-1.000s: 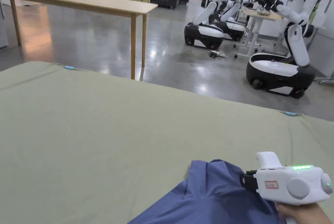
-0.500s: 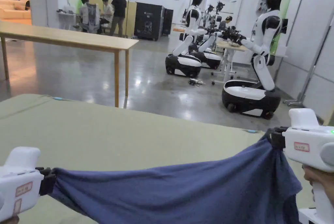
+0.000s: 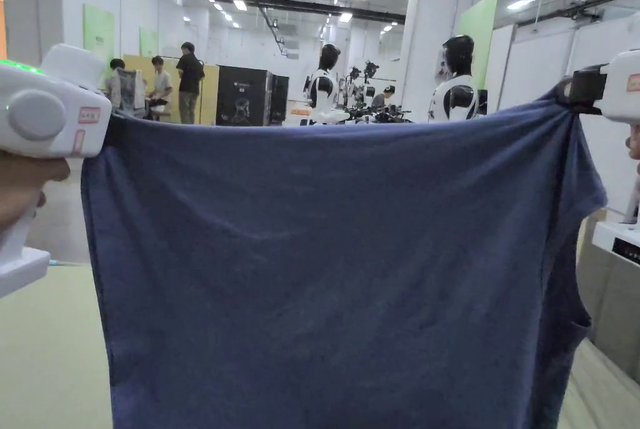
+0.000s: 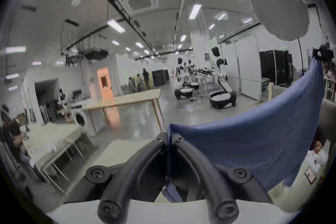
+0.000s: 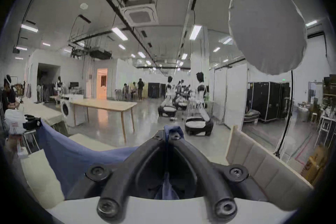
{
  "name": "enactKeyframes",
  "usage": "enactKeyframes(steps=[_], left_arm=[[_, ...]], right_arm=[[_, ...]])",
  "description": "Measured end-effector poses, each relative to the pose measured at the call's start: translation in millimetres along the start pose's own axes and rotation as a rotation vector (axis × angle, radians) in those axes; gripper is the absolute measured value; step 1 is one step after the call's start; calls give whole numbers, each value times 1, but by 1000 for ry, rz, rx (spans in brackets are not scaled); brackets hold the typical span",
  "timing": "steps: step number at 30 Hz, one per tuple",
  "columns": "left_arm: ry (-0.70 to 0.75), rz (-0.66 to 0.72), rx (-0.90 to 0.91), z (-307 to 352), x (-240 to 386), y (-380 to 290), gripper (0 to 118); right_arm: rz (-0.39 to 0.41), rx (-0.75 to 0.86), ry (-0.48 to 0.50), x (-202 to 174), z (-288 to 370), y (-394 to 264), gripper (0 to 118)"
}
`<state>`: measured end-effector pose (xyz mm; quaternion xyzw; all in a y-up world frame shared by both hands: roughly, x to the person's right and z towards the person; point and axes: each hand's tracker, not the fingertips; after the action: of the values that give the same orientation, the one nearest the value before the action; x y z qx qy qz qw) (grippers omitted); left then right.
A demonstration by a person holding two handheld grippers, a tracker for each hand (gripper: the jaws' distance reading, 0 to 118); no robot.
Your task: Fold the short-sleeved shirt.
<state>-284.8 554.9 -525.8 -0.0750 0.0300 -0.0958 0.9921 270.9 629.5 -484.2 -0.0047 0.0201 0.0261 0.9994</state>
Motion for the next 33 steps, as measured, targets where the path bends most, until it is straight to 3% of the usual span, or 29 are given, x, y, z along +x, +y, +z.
enactKeyframes(steps=[5,10,15,19,23,28,33], left_arm=[[62,-30,79,-22,-3,62,1],[85,-57,87,-40,3,71,1],[85,-67,62,-71,18,6,1],[67,31,-6,-98,28,-66,1],[49,38,-49,-105,40,-112,1],[26,45,-57,-87,39,-131,1],[-17,57,-60,-28,35,-148,1]], right_arm=[[4,68,-32,1,-22,37,5],[-16,69,-43,7,-51,25,5],[-51,29,-46,11,-86,-37,5],[-120,-29,-52,10,-106,-111,5],[-76,-97,-67,4,-113,-162,5],[-90,-125,-56,9,-94,-180,5],[-100,-145,-28,10,-30,-195,5]])
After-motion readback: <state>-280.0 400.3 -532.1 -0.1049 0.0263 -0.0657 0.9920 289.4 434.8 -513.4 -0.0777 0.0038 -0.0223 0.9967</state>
